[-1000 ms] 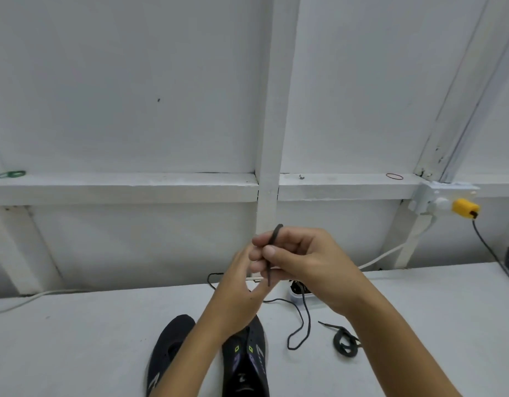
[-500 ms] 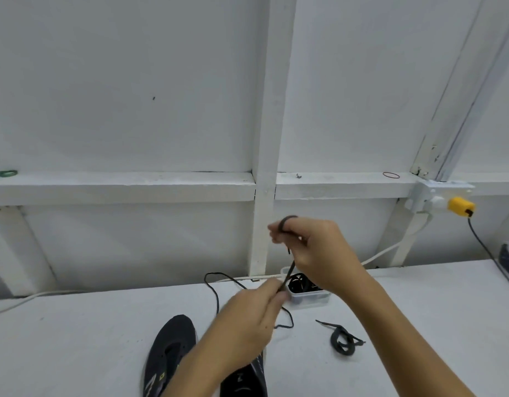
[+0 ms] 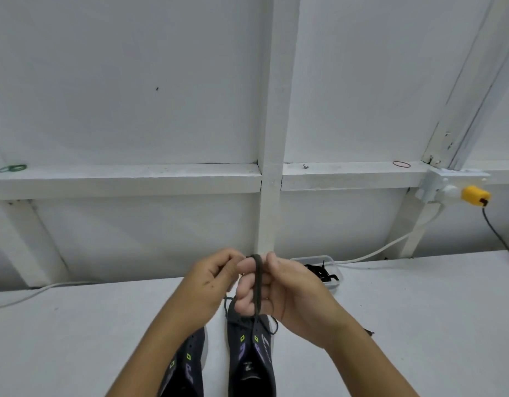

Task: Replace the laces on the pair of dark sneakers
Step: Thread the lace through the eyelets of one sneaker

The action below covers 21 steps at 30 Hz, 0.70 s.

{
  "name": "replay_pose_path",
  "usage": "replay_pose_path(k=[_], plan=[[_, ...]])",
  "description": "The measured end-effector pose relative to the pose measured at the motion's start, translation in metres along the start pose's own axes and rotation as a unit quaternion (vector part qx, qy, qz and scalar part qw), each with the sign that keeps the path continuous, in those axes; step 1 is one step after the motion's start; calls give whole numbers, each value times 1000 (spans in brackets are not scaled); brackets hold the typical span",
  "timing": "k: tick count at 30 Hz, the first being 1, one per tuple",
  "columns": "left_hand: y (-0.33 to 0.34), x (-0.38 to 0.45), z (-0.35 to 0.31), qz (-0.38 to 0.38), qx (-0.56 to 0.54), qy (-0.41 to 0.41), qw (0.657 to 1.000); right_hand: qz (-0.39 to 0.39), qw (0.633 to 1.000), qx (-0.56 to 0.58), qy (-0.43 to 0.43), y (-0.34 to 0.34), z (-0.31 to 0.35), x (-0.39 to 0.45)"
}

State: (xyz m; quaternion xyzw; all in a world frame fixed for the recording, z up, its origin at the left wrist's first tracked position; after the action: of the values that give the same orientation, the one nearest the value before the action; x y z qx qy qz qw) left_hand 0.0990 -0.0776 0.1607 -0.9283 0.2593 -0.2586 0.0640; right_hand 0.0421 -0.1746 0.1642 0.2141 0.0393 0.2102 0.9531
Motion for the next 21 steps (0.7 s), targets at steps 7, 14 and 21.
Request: replay_pose_path(k=[7,14,21], plan=[[44,-40,20,180,192,-21,965,-221,941,-197,-162,-53,49,-3],[-12,11,-28,153,241,19,958,-134,921,-364,17,-37,-18,6],[7,1,19,55,86,-43,994,-7,997,61,-37,-17,5,10]])
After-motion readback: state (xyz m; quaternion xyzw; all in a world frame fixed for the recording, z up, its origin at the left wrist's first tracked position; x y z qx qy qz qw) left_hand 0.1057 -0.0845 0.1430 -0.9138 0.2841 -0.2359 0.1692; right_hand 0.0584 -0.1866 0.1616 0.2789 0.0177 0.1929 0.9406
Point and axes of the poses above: each hand's wrist, its own x-axis towards the middle knuckle, its own y-axis out of the palm, z = x × y, the point moved 8 cm from there along x, towards the middle knuckle, and after that the axes turned 8 degrees about y, right-handed, at the moved point
